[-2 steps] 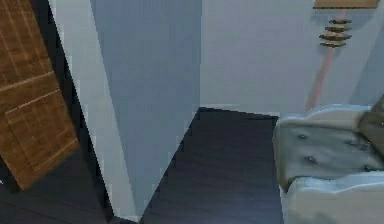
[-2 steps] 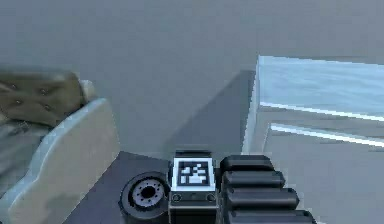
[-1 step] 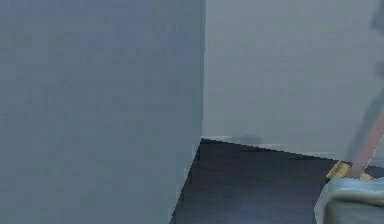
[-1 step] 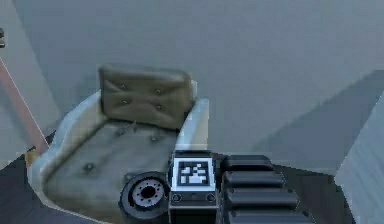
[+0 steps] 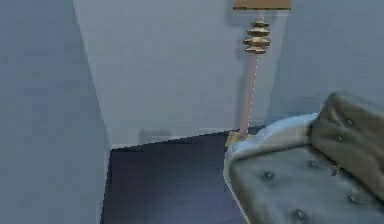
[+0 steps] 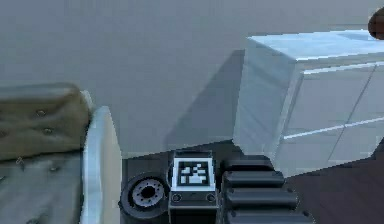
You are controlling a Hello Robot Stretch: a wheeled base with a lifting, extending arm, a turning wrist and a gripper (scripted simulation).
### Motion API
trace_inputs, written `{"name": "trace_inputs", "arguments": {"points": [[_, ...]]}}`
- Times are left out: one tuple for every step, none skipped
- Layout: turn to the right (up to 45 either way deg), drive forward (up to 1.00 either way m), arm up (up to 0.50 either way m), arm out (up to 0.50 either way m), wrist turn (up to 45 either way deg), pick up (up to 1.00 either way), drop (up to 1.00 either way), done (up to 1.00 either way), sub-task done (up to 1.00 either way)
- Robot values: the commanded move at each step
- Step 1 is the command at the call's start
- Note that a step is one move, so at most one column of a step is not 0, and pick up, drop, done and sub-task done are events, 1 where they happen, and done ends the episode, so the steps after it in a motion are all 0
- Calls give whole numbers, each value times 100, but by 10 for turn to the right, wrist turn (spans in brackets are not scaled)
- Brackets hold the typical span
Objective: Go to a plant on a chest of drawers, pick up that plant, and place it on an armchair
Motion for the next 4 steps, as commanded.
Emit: {"name": "trace_inputs", "arguments": {"points": [[0,75,0,0,0,0,0,0,0],[450,0,0,0,0,0,0,0,0],[450,0,0,0,0,0,0,0,0],[450,0,0,0,0,0,0,0,0]]}}
